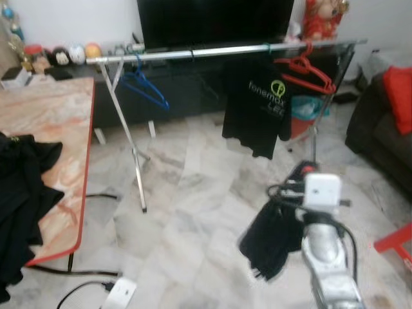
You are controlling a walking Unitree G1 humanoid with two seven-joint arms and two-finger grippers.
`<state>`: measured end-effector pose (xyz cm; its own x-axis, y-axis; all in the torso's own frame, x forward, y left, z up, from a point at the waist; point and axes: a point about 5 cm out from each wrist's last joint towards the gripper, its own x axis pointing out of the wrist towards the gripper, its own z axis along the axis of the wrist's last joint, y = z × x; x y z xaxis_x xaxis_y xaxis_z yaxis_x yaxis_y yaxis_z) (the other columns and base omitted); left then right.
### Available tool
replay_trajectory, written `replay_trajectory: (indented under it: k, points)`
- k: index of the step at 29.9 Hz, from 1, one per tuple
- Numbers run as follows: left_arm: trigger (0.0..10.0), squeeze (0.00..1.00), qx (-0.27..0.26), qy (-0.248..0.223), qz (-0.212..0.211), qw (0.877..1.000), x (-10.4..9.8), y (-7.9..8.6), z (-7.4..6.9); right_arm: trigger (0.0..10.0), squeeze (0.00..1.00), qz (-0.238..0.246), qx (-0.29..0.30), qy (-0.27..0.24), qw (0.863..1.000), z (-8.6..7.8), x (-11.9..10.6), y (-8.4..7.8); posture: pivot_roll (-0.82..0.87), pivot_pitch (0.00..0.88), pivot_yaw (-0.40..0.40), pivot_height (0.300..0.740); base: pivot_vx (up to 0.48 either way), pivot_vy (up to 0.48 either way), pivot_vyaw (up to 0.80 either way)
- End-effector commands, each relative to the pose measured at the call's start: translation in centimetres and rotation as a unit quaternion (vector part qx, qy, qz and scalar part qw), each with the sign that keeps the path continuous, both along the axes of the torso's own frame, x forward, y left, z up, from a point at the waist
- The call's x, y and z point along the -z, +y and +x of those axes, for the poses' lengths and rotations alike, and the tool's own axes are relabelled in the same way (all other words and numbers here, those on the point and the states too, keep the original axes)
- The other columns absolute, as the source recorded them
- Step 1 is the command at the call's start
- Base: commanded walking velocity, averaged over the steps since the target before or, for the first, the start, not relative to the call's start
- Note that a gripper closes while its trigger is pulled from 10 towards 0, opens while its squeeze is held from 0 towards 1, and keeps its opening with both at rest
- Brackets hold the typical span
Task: Hang hanger
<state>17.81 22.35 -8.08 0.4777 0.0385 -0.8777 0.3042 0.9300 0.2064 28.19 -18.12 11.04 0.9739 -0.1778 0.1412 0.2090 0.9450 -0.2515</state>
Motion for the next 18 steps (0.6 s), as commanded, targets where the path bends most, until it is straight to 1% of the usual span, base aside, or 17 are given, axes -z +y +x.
replay_trajectory:
  k: [1, 2, 9, 18]
  points:
    - [10.0, 0.00, 0.001, 0.007, -0.007, 1.000, 0.23, -0.53, -0.23, 10.0, 0.00, -0.007, 0.007, -0.009, 1.000, 0.12, -0.49, -0.57, -0.03, 0.000, 0.029, 0.740, 0.000, -0.330, 0.00]
    - [10.0, 0.00, 0.001, 0.008, -0.007, 1.000, 0.23, -0.53, -0.23, 10.0, 0.00, -0.008, 0.006, -0.009, 1.000, 0.12, -0.50, -0.54, -0.03, 0.000, 0.029, 0.740, 0.000, -0.330, 0.00]
    - [10.0, 0.00, 0.001, 0.008, -0.007, 1.000, 0.24, -0.52, -0.25, 10.0, 0.00, -0.008, 0.006, -0.008, 1.000, 0.14, -0.52, -0.57, -0.03, 0.000, 0.029, 0.740, 0.000, -0.327, 0.42]
    - [10.0, 0.00, 0.001, 0.009, -0.007, 1.000, 0.27, -0.54, -0.30, 10.0, 0.00, -0.007, 0.006, -0.009, 1.000, 0.15, -0.52, -0.64, -0.03, 0.000, 0.030, 0.740, 0.000, -0.327, 0.00]
